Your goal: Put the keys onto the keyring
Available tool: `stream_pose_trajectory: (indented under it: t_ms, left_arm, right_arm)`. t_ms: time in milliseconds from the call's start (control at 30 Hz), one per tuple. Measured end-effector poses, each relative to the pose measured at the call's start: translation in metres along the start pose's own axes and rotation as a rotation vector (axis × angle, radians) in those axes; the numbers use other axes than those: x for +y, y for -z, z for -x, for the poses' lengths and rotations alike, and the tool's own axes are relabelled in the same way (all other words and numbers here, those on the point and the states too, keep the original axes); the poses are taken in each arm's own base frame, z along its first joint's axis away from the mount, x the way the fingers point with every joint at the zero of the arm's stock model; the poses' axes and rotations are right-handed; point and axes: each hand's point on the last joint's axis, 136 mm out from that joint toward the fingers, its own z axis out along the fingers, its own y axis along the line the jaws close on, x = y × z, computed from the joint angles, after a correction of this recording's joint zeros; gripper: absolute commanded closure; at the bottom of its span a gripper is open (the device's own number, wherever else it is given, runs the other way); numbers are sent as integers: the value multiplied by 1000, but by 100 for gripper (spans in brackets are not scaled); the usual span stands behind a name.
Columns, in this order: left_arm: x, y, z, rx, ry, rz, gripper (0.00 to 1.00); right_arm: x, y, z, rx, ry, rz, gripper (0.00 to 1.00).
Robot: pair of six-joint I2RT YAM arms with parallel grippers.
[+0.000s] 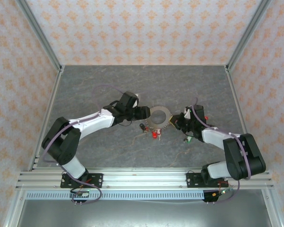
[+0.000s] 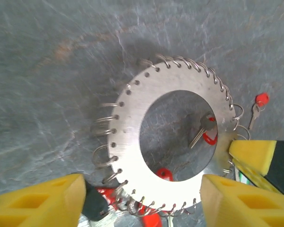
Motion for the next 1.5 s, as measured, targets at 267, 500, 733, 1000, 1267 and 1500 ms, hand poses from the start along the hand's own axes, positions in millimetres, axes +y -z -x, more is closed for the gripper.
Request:
stream_pose_trajectory:
  t_ms: [267,500,733,1000,1267,1500]
  left_arm:
    - [20,11,17,-41,121,-59,22]
    - [2,2,17,-17,162,-169,24]
    - [16,-23,6,32,217,-145,25]
    - [27,-41,-6,77,256,-133,25]
    - [22,-55,-9,106,299,-194,31]
    - [12,-59,-8,116,322,-257,42]
  right_arm:
    - [18,4,-1,15,-26,69,95]
    - [30,6,0,24,-35,106,95]
    - [27,6,-1,29,-36,97,95]
    - [25,4,-2,33,-41,93,95]
    - [31,4,0,31,-54,120,94]
    - [37,3,2,32,-64,146,95]
